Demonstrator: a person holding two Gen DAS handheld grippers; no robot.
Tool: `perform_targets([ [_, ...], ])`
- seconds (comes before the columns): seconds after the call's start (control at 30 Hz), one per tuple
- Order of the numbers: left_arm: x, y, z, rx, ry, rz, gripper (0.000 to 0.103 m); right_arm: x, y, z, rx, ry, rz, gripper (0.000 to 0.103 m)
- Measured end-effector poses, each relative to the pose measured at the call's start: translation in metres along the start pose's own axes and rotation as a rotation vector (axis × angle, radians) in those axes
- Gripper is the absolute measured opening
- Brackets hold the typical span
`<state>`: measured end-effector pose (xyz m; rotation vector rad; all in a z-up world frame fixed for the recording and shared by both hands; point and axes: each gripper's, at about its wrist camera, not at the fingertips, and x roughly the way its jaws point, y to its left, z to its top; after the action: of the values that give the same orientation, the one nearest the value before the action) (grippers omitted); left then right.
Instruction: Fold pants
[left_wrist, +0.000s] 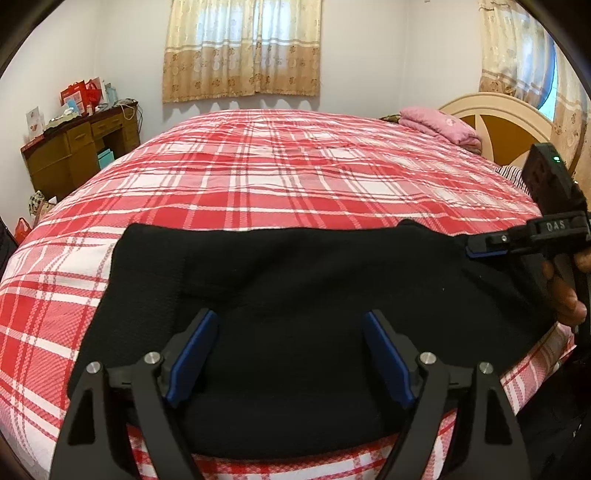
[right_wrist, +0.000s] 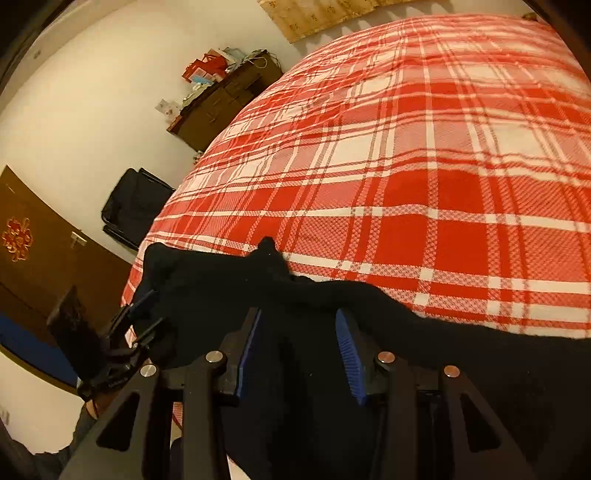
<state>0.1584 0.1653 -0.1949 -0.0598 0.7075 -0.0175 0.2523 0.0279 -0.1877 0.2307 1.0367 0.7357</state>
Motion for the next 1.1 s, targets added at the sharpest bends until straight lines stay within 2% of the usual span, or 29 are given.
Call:
perform_targets([
  [0.17, -0.001, 0.007, 0.003, -0.029, 0.005, 0.029, 0.085, -0.003, 0.034, -0.013, -0.096, -0.003, 0.019, 0.045],
  [0.3, -0.001, 0.007, 0.004, -0.031, 0.023, 0.045, 0.085, 0.010, 0.050, -0.035, -0.202, 0.024, -0.107, 0.046],
  [0.33, 0.000, 0.007, 0.004, -0.028, 0.027, 0.050, 0.085, 0.019, 0.047, -0.040, -0.200, 0.055, -0.122, 0.046],
  [0.4, 0.001, 0.006, 0.003, -0.023, 0.032, 0.053, 0.085, 0.017, 0.044, -0.045, -0.205, 0.027, -0.111, 0.046],
  [0.5, -0.001, 0.005, 0.005, -0.022, 0.041, 0.058, 0.085, 0.010, 0.038, -0.043, -0.166, 0.038, -0.096, 0.046],
  [0.73, -0.017, 0.000, 0.011, -0.012, 0.007, 0.074, 0.101, -0.010, 0.026, -0.052, -0.117, 0.010, -0.108, 0.047],
  [0.97, -0.003, 0.014, 0.003, -0.031, 0.038, 0.141, 0.101, -0.028, 0.009, -0.064, -0.090, -0.021, -0.074, 0.047],
  [1.1, -0.001, 0.007, -0.001, 0.020, 0.016, 0.170, 0.103, -0.033, 0.005, -0.066, -0.077, -0.032, -0.048, 0.047],
])
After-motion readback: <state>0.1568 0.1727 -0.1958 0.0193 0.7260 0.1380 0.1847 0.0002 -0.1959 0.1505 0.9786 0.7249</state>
